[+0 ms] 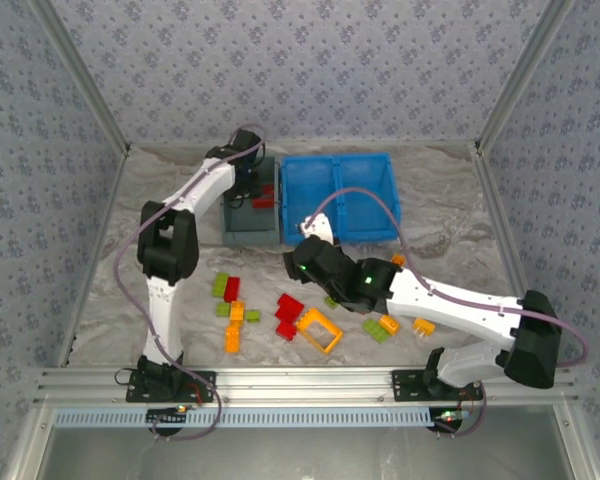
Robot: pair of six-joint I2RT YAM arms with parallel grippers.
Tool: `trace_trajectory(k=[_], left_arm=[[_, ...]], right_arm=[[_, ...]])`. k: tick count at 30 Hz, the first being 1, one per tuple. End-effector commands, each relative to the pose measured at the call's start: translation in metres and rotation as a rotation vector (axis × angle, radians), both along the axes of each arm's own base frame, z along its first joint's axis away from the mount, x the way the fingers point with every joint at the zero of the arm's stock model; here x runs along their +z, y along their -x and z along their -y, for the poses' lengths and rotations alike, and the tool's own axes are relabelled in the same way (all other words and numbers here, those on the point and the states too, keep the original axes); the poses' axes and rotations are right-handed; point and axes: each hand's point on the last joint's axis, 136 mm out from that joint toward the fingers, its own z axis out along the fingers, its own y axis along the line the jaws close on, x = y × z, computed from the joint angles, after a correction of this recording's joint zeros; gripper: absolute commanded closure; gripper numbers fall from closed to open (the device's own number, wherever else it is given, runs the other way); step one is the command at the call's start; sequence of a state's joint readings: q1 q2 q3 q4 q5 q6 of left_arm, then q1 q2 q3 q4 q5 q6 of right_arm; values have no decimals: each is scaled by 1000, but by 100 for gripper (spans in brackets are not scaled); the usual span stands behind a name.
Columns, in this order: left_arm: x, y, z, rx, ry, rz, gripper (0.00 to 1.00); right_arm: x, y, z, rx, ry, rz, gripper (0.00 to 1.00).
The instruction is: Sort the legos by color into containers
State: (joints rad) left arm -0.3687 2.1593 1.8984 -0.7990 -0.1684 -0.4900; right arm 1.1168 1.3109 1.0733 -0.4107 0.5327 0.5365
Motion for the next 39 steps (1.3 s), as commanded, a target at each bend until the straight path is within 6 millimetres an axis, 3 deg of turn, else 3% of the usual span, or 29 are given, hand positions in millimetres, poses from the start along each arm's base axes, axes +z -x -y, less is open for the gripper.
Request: trace_trajectory(k=[1,5,7,12,14,18,22,26,31,35,39], left_arm=[[87,11,7,11,93,188,52],[131,56,23,-57,132,269,50],[146,91,37,-128,170,291,49],[156,193,63,-279,338,303,42],[151,235,69,-328,409,277,40],[118,308,67,-384,533,157,35],[79,357,52,-395,569,61,33],[62,374,32,-365,578,38,34],[69,373,24,-362,582,94,33],[94,366,32,-397,613,157,31],[125,352,43,-414,631,237,30]], right_arm=[[-37,31,35,7,104,-177,31],[-79,63,58,25,198,-360,35],[-98,75,64,41,237,-438,39],[-132,89,62,82,300,-545,45],[-145,92,58,104,329,-580,46],[-167,93,48,112,353,-623,49],[-183,90,46,128,394,-636,55],[-196,89,41,131,410,-647,67],[-197,87,47,98,452,-625,82],[-165,81,57,24,441,-552,89],[-112,61,75,-97,368,-480,98]])
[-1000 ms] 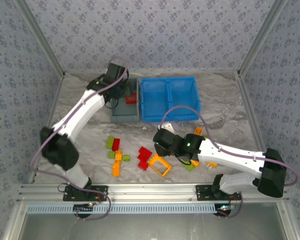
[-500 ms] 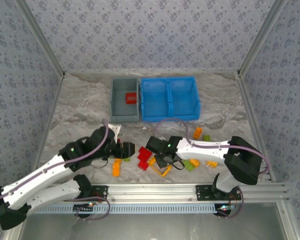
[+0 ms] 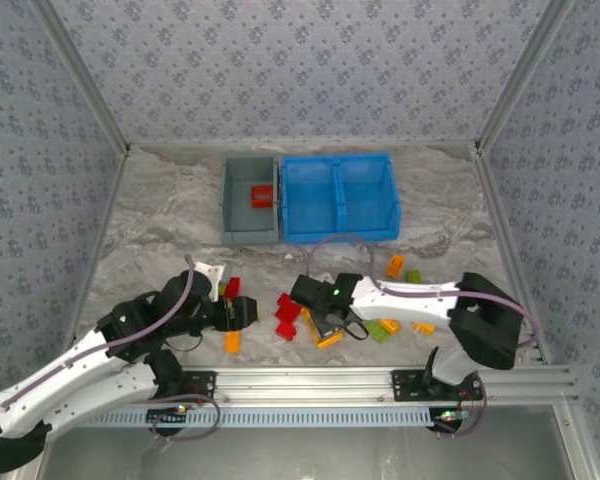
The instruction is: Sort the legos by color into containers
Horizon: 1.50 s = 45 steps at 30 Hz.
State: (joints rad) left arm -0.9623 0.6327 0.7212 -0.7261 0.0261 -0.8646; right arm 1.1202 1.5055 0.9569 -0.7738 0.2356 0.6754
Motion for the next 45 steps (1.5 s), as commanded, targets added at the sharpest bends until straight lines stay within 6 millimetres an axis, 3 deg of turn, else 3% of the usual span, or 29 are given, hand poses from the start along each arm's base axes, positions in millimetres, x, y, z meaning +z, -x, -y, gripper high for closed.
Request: trace_trajectory(k=[1,4,5,8,13,19,26,33,37,40,43,45], left_arm=[[50,-20,15,13,79,133,28],[65,-42,19,66,34,189,24],[71,-50,22,77,28,204,24],[93,-72,34,94,40,232,25],[118,-102,45,118,-23,292,25],[117,-126,56,159,-78,296,26],[103,-135,63,164,-109,282,27],[97,-141,62,197,-141,302,27],[101,-141,73,181,-201,338,28],[102,-139,85,155,-272,360,28],[100,-136,93,140,-277,358,28],[99,-134,93,140,-269,356,28]], right_arm=[[60,-33,19,-149,-41,127,97],[91,-78,10,-220,-124,189,97],[104,-102,3,-249,-156,217,97],[112,-155,-8,-307,-157,256,99],[107,-243,-21,-342,-141,304,100],[75,-305,-27,-357,-130,270,100],[43,-348,-39,-324,-182,266,97],[14,-361,-46,-356,-240,195,95],[9,-370,-47,-374,-284,185,92],[8,-374,-47,-383,-300,172,86],[12,-373,-43,-388,-297,161,68],[27,-370,-41,-383,-293,182,60]])
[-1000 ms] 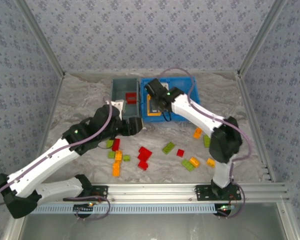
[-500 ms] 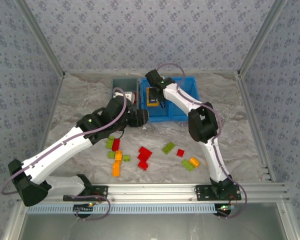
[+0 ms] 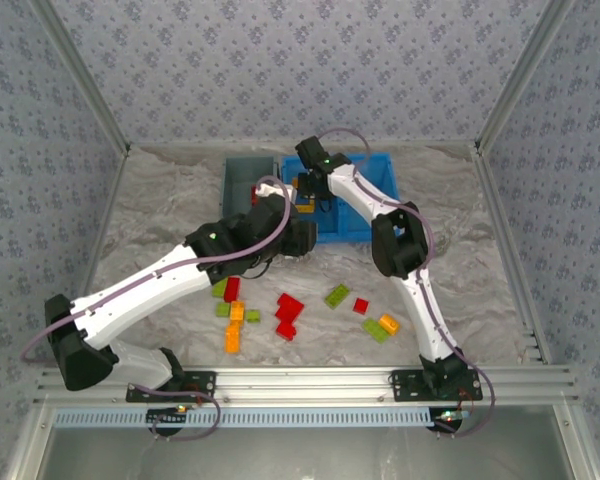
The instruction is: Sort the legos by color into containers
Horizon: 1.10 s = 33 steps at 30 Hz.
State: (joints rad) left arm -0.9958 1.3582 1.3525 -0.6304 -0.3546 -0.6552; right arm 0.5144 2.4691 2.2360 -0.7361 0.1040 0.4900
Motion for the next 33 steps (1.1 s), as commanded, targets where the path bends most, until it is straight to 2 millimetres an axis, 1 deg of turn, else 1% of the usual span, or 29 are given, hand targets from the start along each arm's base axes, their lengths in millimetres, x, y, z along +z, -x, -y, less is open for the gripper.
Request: trace_trajectory(k=[1,4,6,8,9,10,11,12,14,16,17,18,19,21,24,26,27,29,31,33], left_arm=[[13,-1,-8,25,-10,40,28],[11,4,-8,19,-5,37,28],[7,8,-9,15,-10,31,28],[1,14,-11,13,-12,18,28],[-3,16,-12,13,-12,11,28],[-7,19,-13,9,-14,5,28],[-11,23,-14,4,-16,-2,28],[-17,27,-16,-2,-21,-10,28],[-26,35,-16,-21,-27,-23,29],[-37,45,-14,-45,-33,-31,29],[-42,51,-11,-59,-27,-35,29],[-48,57,-7,-72,-20,-38,29],[-53,62,-3,-84,-11,-40,29],[-64,75,11,-114,11,-38,29],[-78,92,37,-168,36,-28,29],[-86,102,55,-219,43,-34,29],[-90,105,65,-245,49,-42,29],[-97,110,76,-273,45,-57,29],[-101,111,82,-287,35,-66,29],[-102,111,82,-287,31,-68,29]], right_arm=[[33,3,3,2,-13,28,59],[71,9,8,-4,-21,89,59],[106,17,16,-16,-31,139,59],[136,29,24,-25,-46,182,59],[150,37,29,-32,-49,203,59],[157,45,34,-39,-50,213,59],[167,56,42,-50,-51,227,59],[181,68,51,-66,-52,254,59],[187,97,78,-115,-24,267,59],[179,130,110,-174,13,256,57],[177,150,130,-215,20,254,55],[168,172,150,-256,34,236,52],[157,190,165,-290,42,214,48],[121,233,197,-358,49,129,42],[82,278,225,-444,34,29,39],[61,298,235,-485,38,-25,36],[51,306,237,-497,41,-53,34],[32,317,240,-513,56,-110,31],[18,324,243,-523,79,-163,30],[10,324,247,-520,101,-190,30]])
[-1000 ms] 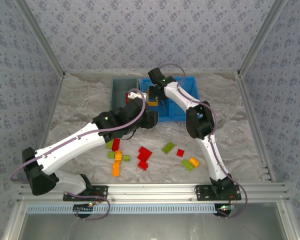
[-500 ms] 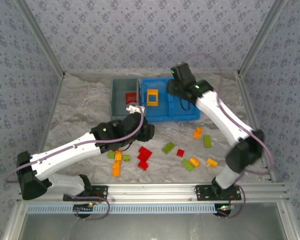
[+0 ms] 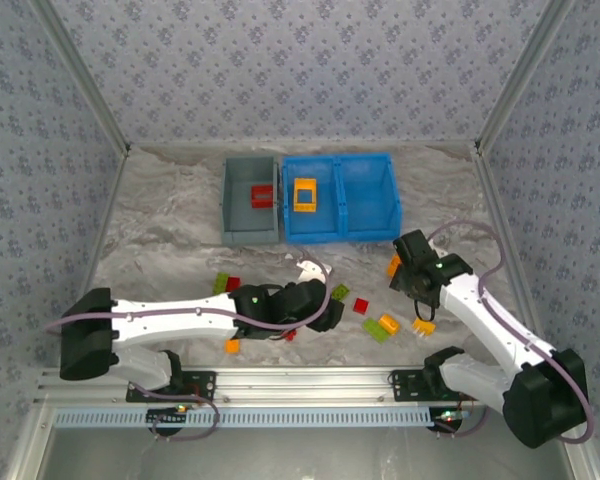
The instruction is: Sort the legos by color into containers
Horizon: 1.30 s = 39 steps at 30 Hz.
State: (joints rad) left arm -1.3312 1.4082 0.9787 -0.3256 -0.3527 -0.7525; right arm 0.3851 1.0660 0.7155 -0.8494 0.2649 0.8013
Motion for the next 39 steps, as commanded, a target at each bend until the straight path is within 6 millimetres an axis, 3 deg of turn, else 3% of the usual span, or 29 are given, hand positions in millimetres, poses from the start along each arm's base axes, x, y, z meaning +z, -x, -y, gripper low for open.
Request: trace_trajectory(k=[1,14,19,26,31,37,39], left_arm=[[22,-1,16,-9,88,14,29],[26,-3,6,21,87,26,29],[27,-3,6,20,86,28,29],[29,-3,5,21,83,33,29],[30,-4,1,32,87,36,29],[30,-5,1,36,87,37,29],[31,-5,1,37,88,39,29]], right_arm=[[-13,4,5,-43,-1,-50,30],[-49,-28,21,17,0,-182,31],[-57,-36,30,17,-19,-198,38],[-67,-49,23,47,-72,-219,51],[-66,-55,21,56,-75,-209,65],[-53,-47,24,44,-50,-198,69],[-41,-43,26,30,-35,-165,71]])
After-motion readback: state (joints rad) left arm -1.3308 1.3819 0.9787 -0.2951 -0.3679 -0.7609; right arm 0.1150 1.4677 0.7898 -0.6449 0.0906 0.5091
